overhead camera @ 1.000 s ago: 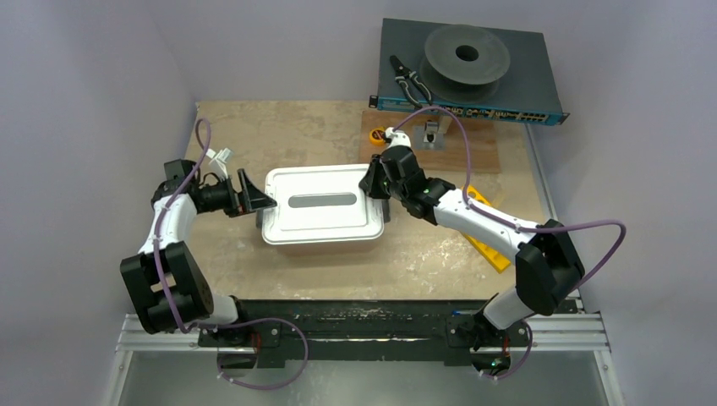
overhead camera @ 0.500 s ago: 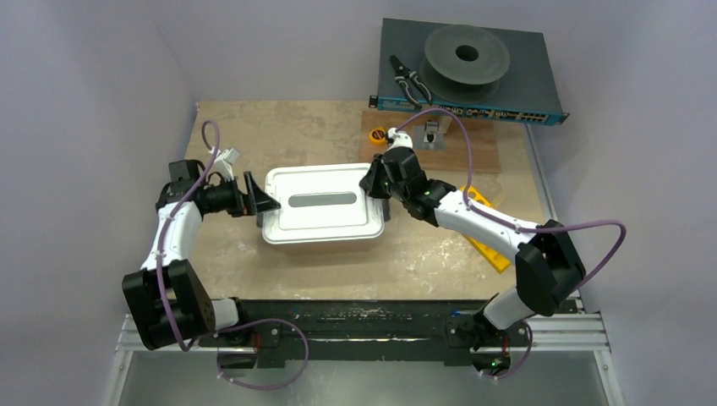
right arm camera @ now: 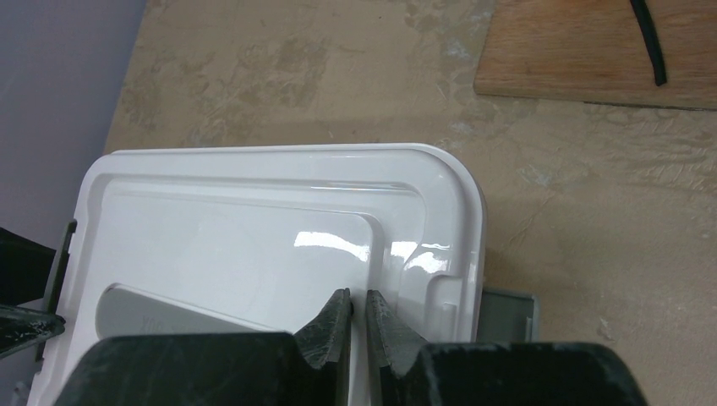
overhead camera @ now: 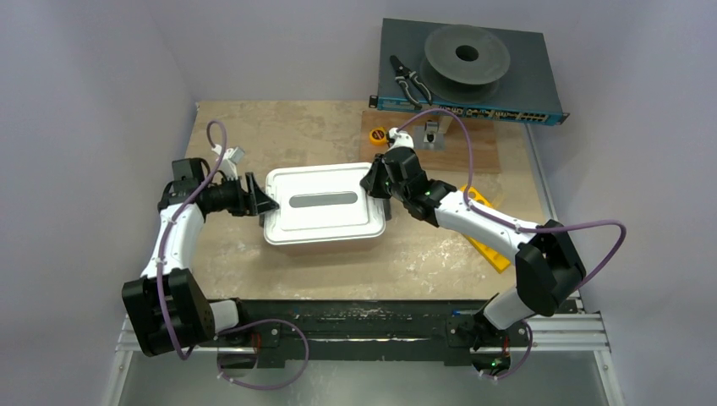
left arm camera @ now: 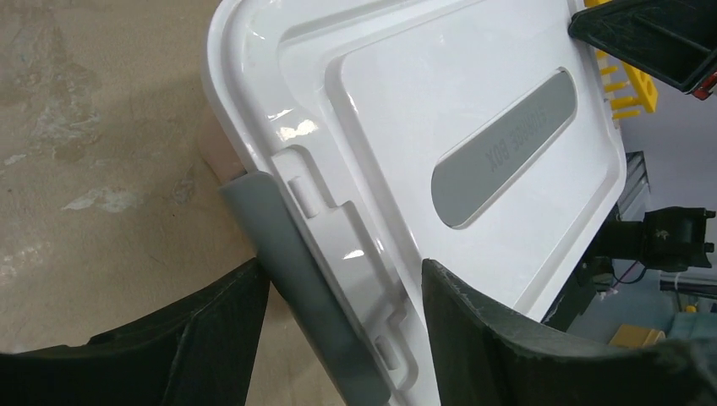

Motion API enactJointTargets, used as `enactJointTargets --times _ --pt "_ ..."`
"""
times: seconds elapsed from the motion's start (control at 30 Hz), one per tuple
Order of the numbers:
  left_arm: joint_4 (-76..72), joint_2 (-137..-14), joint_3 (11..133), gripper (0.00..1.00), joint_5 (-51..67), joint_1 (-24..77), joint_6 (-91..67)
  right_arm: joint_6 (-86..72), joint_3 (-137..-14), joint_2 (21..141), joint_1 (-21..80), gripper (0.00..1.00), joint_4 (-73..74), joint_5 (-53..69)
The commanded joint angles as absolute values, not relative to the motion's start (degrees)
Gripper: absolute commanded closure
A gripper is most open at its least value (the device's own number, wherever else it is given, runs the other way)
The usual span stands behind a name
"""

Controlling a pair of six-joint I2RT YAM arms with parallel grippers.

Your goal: Organize the chemistry lab equipment

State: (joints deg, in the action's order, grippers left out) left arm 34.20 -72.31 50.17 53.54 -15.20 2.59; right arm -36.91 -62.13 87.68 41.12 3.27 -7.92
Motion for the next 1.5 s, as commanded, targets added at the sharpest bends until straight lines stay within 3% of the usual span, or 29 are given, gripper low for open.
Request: enactJointTargets --times 0.0,0.43,0.9,1.03,1.27,1.47 --pt "32.5 -67.8 51.3 0.37 53.8 -11.4 3.1 -36.3 -59.3 89.5 41.4 0.94 8.2 -6.9" --pt "31.2 -67.2 50.1 0.48 44.9 -8.5 5.6 -36.7 -58.3 89.6 41.3 0.96 7.6 -5.9" --pt "30.1 -67.9 51.2 0.94 33.8 -6.1 6.0 -36.1 -61.1 88.6 41.9 0.95 10.2 -6.3" --pt "31.0 -68.4 51.7 0.84 33.3 -6.2 6.0 -35.9 -63.7 86.6 41.9 0.81 12.9 -5.6" --pt "32.8 -68.2 53.8 0.49 32.8 -6.2 5.9 -34.3 -65.9 78.6 39.6 0.32 19.1 -5.9" --pt "33.8 -68.4 55.8 0.42 32.5 -6.2 5.9 -35.4 -58.7 70.8 37.3 0.10 20.5 -7.0"
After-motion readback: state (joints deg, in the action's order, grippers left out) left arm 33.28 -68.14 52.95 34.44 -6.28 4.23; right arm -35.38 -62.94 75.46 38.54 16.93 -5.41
